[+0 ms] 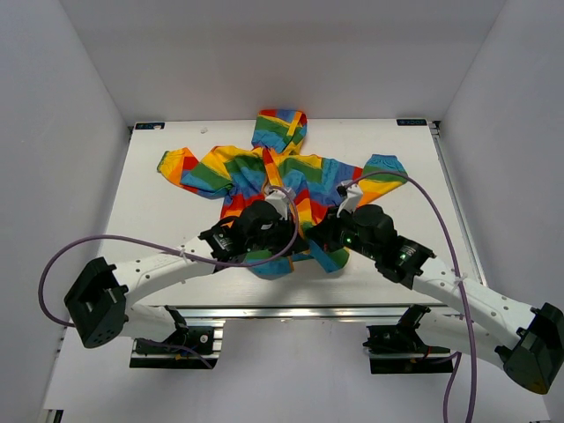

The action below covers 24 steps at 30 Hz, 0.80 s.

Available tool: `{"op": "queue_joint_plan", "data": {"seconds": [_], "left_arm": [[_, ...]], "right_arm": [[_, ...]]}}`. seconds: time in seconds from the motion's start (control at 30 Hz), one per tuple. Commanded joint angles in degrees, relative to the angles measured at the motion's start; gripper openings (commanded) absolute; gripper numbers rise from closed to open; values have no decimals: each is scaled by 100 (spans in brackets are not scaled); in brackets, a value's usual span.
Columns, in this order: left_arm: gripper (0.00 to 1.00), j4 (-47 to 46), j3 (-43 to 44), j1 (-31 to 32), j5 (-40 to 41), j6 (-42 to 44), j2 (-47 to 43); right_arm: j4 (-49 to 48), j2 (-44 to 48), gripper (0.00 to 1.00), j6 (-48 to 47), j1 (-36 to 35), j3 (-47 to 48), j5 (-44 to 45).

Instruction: Zip up the jacket

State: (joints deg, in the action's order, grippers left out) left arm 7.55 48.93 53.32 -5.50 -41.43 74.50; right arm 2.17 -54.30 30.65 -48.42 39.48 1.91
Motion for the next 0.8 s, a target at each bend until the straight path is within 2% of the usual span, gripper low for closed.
{"op": "queue_joint_plan", "data": {"seconds": [0.0,0.13,0.2,0.23,0.57,0.77], "left_arm": [[0,237,-111,3,-757,258,108],[1,546,-409,20,-1425,644,100],[7,615,-620,47,-1681,715,74],[14,616,-682,73,-1839,759,65],[45,994,-893,240,-1814,970,-181],[46,1363,-728,232,-1253,988,-401]], "right_arm": [[-534,245,0,2,8,217,81],[-306,192,0,-138,8,551,704],[-270,183,0,-200,17,726,880],[-270,183,0,-209,17,771,907],[-78,236,0,-121,52,886,1083],[11,201,0,-156,61,903,934]]}}
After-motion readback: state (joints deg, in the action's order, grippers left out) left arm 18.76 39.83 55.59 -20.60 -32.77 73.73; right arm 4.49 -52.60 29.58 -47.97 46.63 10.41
